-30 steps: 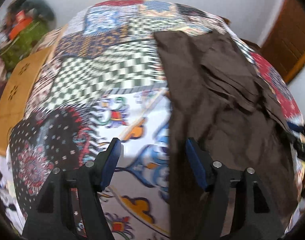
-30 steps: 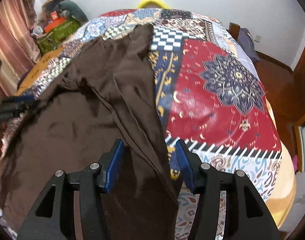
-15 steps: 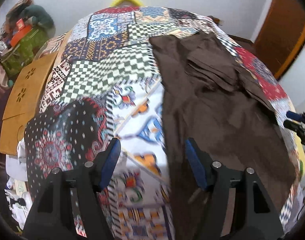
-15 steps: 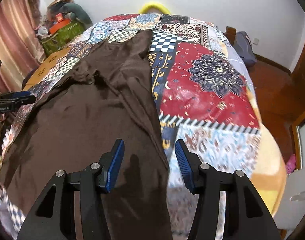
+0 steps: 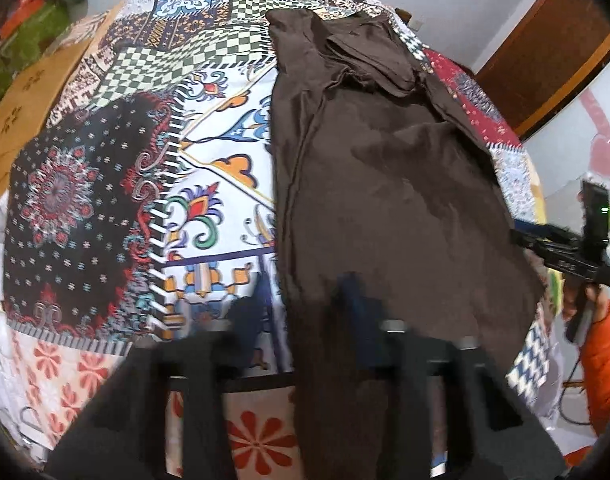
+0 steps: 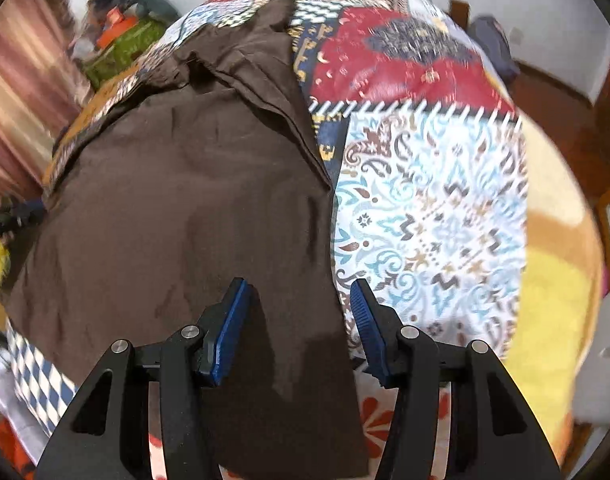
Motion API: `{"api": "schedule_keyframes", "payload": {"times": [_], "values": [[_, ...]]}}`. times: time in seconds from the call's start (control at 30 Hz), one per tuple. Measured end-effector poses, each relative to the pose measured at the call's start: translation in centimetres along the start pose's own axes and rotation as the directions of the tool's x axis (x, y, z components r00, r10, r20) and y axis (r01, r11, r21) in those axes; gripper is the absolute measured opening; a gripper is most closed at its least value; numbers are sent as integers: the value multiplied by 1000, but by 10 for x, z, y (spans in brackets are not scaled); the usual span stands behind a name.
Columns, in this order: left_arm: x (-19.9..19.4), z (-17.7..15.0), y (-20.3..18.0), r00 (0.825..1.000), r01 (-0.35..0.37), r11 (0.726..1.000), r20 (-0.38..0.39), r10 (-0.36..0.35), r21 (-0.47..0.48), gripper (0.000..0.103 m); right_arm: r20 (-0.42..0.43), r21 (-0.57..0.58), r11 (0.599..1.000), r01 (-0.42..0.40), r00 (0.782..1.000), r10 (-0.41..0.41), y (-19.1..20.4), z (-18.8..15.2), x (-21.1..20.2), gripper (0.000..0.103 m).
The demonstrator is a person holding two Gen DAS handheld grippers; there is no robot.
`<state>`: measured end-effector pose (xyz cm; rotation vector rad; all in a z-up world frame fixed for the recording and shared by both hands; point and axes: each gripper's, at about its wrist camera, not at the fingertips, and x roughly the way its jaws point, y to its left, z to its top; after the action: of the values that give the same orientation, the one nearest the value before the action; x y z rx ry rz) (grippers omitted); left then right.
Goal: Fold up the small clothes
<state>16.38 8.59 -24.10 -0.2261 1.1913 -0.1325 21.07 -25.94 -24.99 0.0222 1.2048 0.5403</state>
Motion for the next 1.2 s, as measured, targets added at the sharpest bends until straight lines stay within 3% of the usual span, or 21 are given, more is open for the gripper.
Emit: {"api": "schedule_keyframes", "payload": {"times": [0.03,0.07,0.13,0.2,0.37,0.53,0.63,0.83,0.97,1.1,1.2], "values": [[1,2,-1,1000,4,1000,1,-4,-10,7,-2,24,999,-34,999,34,-2,2,2,35],[0,3,-1,1000,6,1000,4,-6,-14,6,-7,45,997,-66,998,66,-4,4,3,21],[-2,7,-3,1000,-10,1000,23,10,-8,3,-5,33,997,-71,997,72,1,8,3,6],[-8,13,-4,998,-39,999,53,39,9,3,4,-11,998,-54,999,55,12,10,0,4],[-37,41,-4,980,-103,994,174,94,40,2,93,-63,996,-67,993,72,29,30,-21,4],[-39,82,6,966,-143,989,221,134,26,2,203,-89,995,-48,977,65,40,75,-38,4],[-27,101,12,968,-142,990,213,135,16,3,218,-85,996,-14,975,32,40,93,-28,4],[23,117,25,980,-162,987,122,160,7,3,138,-30,999,32,990,-28,22,108,18,4],[38,113,29,976,-201,979,89,197,38,11,107,-23,999,31,994,-29,18,90,14,5],[28,103,35,974,-213,976,86,209,40,17,120,-30,999,34,992,-30,16,80,-3,11],[9,89,42,976,-191,982,108,189,9,37,154,-26,998,49,987,-45,12,69,-22,28]]}}
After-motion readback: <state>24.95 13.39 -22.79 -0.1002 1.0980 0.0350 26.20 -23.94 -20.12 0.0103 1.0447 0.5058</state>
